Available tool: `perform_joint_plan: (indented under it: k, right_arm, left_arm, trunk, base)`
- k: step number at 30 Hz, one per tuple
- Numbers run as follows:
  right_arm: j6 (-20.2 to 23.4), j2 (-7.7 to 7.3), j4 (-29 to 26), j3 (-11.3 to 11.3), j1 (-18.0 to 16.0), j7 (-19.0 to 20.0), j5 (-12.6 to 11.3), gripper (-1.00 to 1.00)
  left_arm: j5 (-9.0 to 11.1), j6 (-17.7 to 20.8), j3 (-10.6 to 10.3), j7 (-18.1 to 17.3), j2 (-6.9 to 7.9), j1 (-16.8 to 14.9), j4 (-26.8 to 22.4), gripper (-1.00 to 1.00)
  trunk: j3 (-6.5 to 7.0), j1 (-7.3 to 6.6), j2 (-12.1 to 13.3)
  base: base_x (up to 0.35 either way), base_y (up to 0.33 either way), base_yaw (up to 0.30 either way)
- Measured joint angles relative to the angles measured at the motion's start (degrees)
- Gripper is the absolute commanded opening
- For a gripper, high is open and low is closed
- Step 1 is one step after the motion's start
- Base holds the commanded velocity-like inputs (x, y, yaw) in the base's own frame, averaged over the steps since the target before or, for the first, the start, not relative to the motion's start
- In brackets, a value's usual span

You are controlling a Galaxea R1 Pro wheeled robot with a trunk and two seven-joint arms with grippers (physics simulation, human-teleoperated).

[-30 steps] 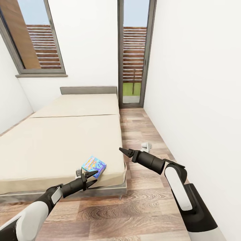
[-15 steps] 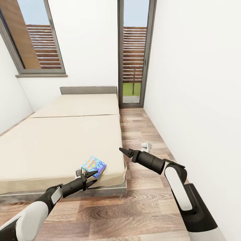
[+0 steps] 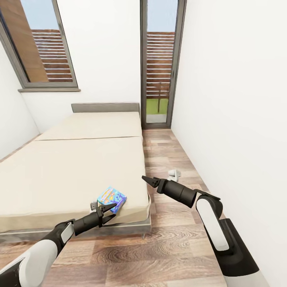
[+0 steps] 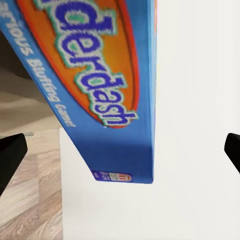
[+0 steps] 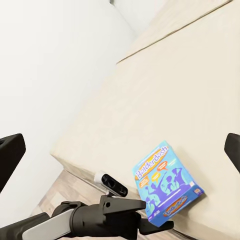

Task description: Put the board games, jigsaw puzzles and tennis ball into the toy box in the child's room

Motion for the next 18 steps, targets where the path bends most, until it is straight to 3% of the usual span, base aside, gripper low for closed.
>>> perform_joint_plan:
  k: [18]
  right_arm:
    - [0.0,0.0,0.0,0.0,0.0,0.0,0.0,1.0]
  left_arm:
    - [0.1,0.1,0.0,-0.2,0.07,0.0,0.0,1.0]
  trunk:
    - [0.0,0.0,0.0]
  base:
    - [0.001,0.0,0.0]
